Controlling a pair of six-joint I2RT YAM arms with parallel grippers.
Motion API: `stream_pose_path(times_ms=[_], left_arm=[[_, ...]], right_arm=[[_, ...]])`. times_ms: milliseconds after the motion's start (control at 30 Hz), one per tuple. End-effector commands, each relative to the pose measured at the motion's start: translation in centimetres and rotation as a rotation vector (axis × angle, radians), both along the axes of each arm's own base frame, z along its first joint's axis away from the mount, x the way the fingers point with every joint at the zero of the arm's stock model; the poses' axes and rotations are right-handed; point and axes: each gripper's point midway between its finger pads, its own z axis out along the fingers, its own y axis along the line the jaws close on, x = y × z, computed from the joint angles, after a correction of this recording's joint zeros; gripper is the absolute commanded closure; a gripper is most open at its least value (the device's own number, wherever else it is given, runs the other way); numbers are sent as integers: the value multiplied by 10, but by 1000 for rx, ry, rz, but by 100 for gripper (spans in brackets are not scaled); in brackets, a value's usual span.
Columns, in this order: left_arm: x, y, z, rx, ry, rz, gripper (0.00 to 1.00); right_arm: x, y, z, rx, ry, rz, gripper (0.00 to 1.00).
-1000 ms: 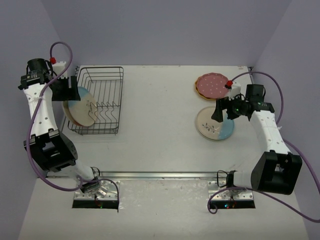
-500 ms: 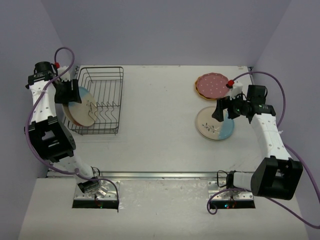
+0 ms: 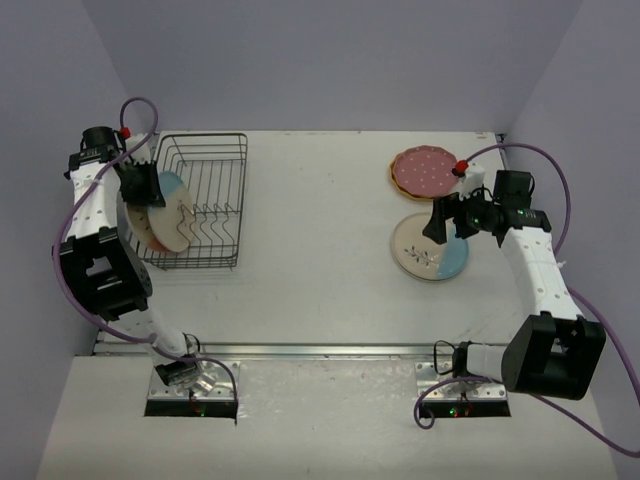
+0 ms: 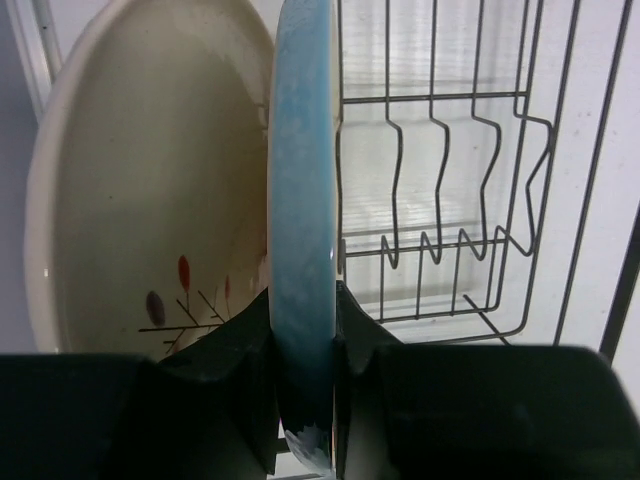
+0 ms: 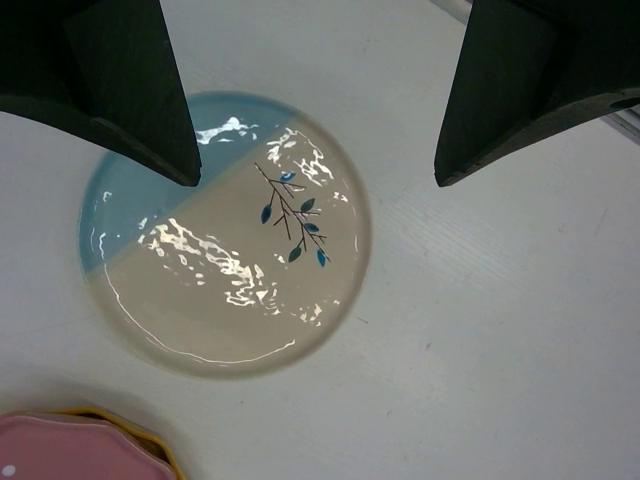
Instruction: Unload the plates from the dish rack
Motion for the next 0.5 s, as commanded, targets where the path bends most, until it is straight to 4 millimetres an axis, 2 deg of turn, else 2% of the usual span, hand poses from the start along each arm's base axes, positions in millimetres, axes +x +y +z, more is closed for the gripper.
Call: stream_pose_path(times_ms=[0,167,300,367,400,433,467], left_arm=[[11,-16,39,-16,-133,-51,99],[13,-23,69,-33,-191,-70,100],[20,-25,118,-14,-295,-80,100],[21,-28,135,-13,-331,-87,100],[23,-28,154,1,-373,-92,100],[22,-29,156,1,-378,-93,100],[23,-32,173,11,-414,-107,100]], right_arm=[[4,7,16,36,-29,17,1],[4,9,21,50,-29,17,1],[5,10,28,51,-45,17,1],[6,10,30,54,-51,14,1],[6,10,32,57,-52,15,1],[6,11,31,58,-49,14,1],[7,11,32,62,-50,12,1]])
